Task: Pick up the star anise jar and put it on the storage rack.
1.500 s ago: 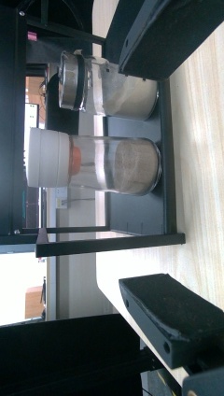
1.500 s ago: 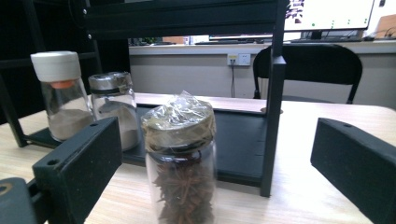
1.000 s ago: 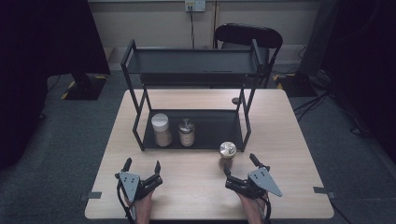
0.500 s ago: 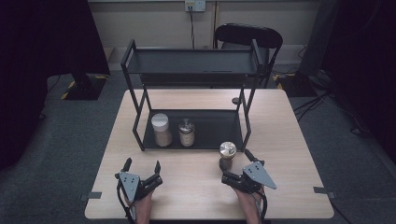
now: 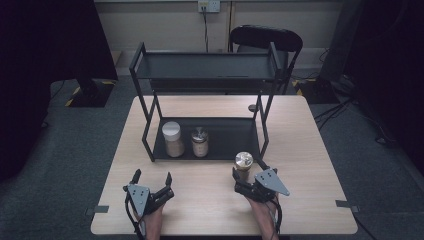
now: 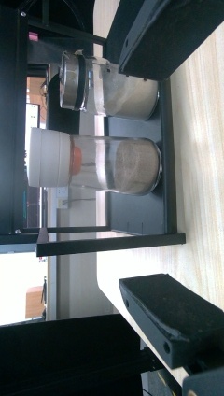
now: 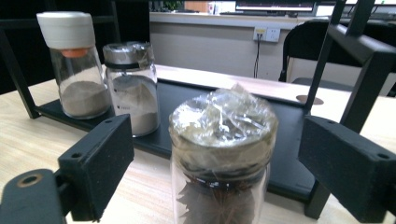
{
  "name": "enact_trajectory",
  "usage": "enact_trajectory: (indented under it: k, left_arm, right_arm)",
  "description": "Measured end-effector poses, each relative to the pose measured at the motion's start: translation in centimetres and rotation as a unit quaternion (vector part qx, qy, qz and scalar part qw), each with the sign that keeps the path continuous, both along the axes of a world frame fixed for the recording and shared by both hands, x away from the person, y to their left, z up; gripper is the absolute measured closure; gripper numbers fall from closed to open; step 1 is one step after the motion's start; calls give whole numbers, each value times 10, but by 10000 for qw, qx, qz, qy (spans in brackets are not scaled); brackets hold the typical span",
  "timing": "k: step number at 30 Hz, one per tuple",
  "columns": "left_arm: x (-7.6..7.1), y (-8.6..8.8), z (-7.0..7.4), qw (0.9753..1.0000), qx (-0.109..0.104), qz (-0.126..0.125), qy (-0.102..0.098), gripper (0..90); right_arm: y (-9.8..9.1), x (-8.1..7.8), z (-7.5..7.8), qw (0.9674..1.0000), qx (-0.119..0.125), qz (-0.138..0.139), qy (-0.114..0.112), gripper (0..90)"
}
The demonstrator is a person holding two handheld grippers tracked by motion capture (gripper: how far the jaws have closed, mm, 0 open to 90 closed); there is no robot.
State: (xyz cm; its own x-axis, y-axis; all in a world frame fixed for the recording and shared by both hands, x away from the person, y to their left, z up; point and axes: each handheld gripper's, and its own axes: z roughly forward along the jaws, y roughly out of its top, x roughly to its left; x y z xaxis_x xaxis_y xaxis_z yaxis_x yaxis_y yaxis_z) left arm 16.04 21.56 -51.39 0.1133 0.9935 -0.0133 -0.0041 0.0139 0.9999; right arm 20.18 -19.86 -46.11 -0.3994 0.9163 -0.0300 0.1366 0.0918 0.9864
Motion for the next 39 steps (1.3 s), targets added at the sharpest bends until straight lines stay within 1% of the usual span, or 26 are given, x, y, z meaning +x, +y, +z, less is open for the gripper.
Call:
enact_trajectory:
  k: [4, 7, 10, 18, 20, 26, 36, 39]
  left_arm:
    - [0, 0, 0, 10000, 1, -2, 0, 1]
    - [0, 0, 0, 10000, 0, -3, 3, 1]
    - [0, 0, 0, 10000, 2, -2, 4, 1]
    - [0, 0, 0, 10000, -1, 0, 0, 1]
    - [0, 0, 0, 10000, -2, 0, -2, 1]
    - [0, 0, 0, 10000, -6, 0, -8, 1]
    - [-1, 0, -1, 10000, -7, -1, -17, 1]
    - [-1, 0, -1, 10000, -8, 1, -16, 1]
  right_arm:
    - [2, 3, -2, 9999, -47, -33, 91, 135]
    - [2, 5, -4, 9999, -38, -73, 143, 152]
    - [1, 7, -5, 9997, -29, -62, 228, 168]
    - [0, 12, -10, 9994, -32, -44, 354, 190]
    - [1, 13, -9, 9994, -53, -37, 335, 201]
    - [4, 15, -8, 9991, -148, -38, 408, 215]
    - [6, 19, -3, 9982, -249, -42, 544, 302]
    - [8, 19, -2, 9979, -299, -68, 569, 304]
